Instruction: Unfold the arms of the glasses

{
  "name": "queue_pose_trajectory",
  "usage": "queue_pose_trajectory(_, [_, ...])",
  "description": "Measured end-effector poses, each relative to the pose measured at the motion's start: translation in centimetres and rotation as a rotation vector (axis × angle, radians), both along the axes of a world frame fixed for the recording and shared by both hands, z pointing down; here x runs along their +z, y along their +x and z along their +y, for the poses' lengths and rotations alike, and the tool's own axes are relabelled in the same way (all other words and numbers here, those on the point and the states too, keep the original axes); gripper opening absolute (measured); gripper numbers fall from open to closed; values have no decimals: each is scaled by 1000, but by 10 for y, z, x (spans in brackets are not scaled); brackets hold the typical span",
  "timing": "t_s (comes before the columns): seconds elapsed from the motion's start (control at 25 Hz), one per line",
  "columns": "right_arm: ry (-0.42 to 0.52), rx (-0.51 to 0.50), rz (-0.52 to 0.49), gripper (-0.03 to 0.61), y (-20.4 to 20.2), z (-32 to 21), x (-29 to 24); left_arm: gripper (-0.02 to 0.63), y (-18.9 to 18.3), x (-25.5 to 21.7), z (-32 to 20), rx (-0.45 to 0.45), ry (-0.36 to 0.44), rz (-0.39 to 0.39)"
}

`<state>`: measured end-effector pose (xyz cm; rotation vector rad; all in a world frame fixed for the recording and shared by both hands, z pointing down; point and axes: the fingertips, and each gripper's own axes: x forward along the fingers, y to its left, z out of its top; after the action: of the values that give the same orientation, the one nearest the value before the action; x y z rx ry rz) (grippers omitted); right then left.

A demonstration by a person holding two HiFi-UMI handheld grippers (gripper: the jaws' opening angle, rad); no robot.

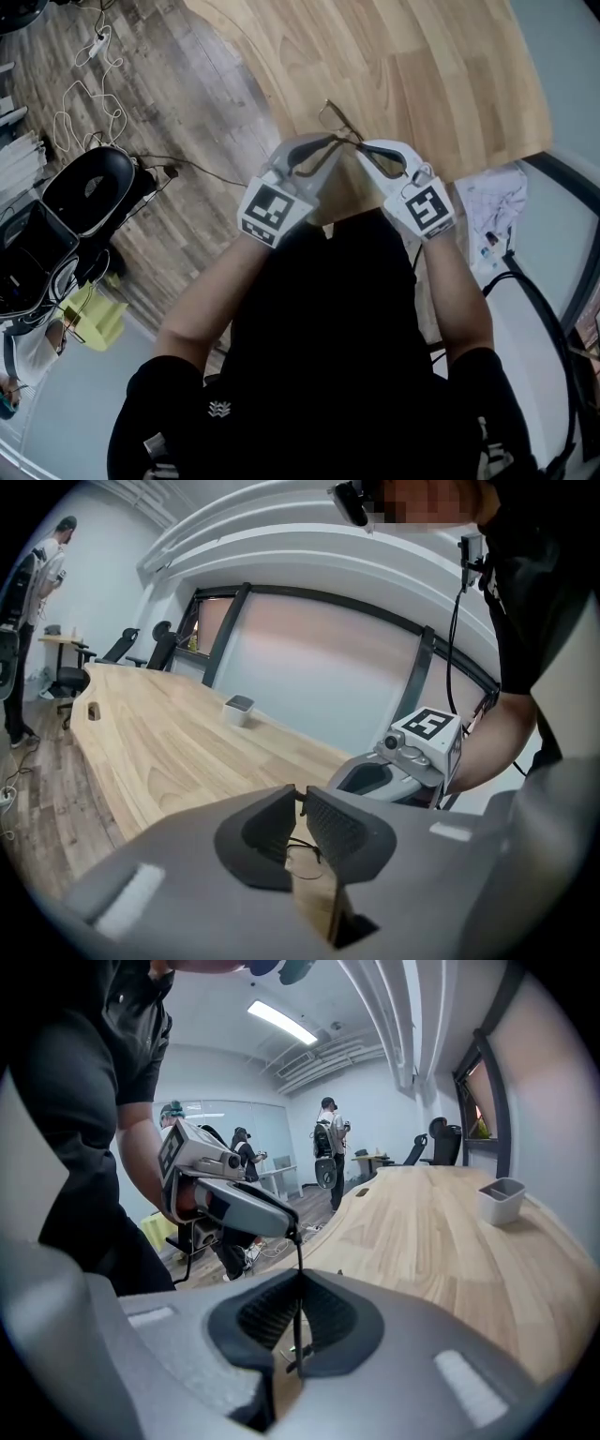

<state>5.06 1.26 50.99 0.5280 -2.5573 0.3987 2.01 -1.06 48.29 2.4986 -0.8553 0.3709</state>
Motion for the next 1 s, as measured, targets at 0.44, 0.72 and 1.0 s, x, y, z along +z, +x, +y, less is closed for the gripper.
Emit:
queue_pose_trajectory(0.44, [-10,17,-13,17,8,13,-9,26,15,-17,11,59,31,-16])
queue_pose_trajectory(0.72, [11,61,-73,17,40,8,-34,23,27,-23,15,78,44,-55])
queue_pose_trajectory(1.0, [19,284,-127,17,89,-10,-49,23,40,-36,33,114,123,-118])
